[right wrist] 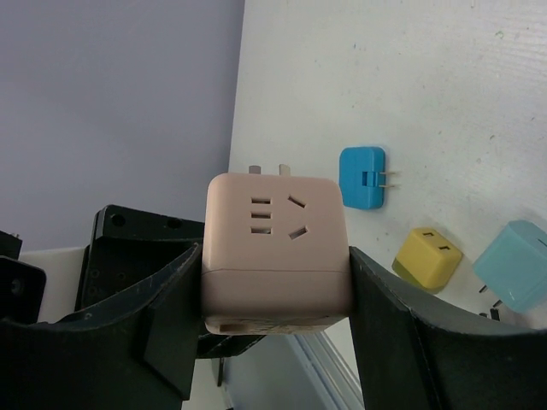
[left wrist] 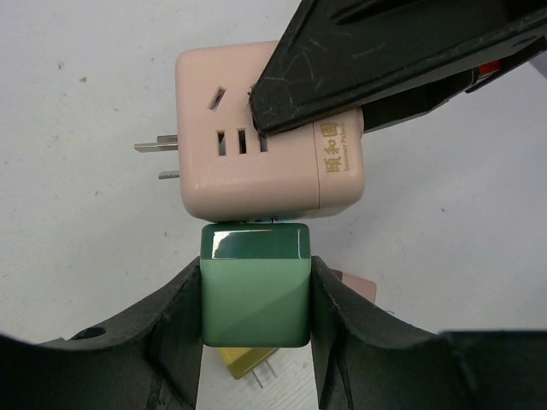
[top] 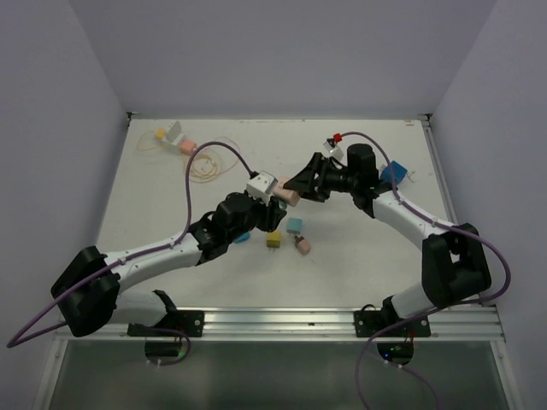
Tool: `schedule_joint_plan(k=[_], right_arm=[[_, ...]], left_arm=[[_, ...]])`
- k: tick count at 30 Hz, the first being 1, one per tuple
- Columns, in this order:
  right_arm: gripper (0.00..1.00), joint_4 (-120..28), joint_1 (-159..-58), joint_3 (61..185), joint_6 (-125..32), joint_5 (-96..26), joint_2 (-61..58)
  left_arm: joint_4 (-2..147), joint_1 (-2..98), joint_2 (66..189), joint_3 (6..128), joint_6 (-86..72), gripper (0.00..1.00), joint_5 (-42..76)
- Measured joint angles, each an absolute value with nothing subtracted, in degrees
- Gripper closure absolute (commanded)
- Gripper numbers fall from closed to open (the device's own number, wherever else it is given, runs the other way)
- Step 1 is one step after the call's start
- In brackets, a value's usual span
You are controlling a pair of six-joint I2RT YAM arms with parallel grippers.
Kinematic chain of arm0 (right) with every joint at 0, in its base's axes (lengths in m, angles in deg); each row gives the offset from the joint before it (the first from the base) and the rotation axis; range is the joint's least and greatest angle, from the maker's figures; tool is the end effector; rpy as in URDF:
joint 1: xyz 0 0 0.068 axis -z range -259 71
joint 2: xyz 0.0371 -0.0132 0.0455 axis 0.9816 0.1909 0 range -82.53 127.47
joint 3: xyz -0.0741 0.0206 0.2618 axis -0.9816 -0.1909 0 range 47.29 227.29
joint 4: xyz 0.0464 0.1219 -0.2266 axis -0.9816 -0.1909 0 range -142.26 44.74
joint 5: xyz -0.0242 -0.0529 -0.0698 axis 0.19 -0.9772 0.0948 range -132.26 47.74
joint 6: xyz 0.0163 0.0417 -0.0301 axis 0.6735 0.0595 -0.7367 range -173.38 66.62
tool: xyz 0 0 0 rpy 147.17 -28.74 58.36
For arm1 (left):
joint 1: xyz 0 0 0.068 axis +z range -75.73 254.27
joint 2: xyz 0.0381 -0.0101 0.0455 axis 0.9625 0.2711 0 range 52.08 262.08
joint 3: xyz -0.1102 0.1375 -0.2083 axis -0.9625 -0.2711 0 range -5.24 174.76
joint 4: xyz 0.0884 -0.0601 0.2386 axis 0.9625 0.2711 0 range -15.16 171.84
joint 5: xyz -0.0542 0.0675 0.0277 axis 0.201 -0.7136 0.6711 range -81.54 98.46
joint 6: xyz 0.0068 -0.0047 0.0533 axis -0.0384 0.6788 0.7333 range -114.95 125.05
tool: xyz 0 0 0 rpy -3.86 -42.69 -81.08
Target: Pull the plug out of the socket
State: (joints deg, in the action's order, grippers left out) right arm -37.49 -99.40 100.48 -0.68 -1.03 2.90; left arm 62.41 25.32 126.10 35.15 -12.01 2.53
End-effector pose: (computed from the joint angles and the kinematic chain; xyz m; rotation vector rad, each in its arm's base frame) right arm 0.3010 0.1371 0.2550 0.0987 2.2251 1.4838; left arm 0.1910 -0.2136 0.2419 0.4803 1.9388 -0.6577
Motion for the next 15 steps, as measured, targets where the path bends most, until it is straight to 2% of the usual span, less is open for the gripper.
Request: schedule_joint_plan(k=[7,15], right_arm=[[1.0,-40.18,-97.26,104.85,-0.63,2.45,4.8],[1.0,-34.76,-83.99,112.59,-2.49,-9.55,6.24]], left_arm=[[60.12,25.04,125.27,35.17,-13.91,1.0,1.34],[77.84,23.18,122.69,29.35,-17.14,1.0,3.55]])
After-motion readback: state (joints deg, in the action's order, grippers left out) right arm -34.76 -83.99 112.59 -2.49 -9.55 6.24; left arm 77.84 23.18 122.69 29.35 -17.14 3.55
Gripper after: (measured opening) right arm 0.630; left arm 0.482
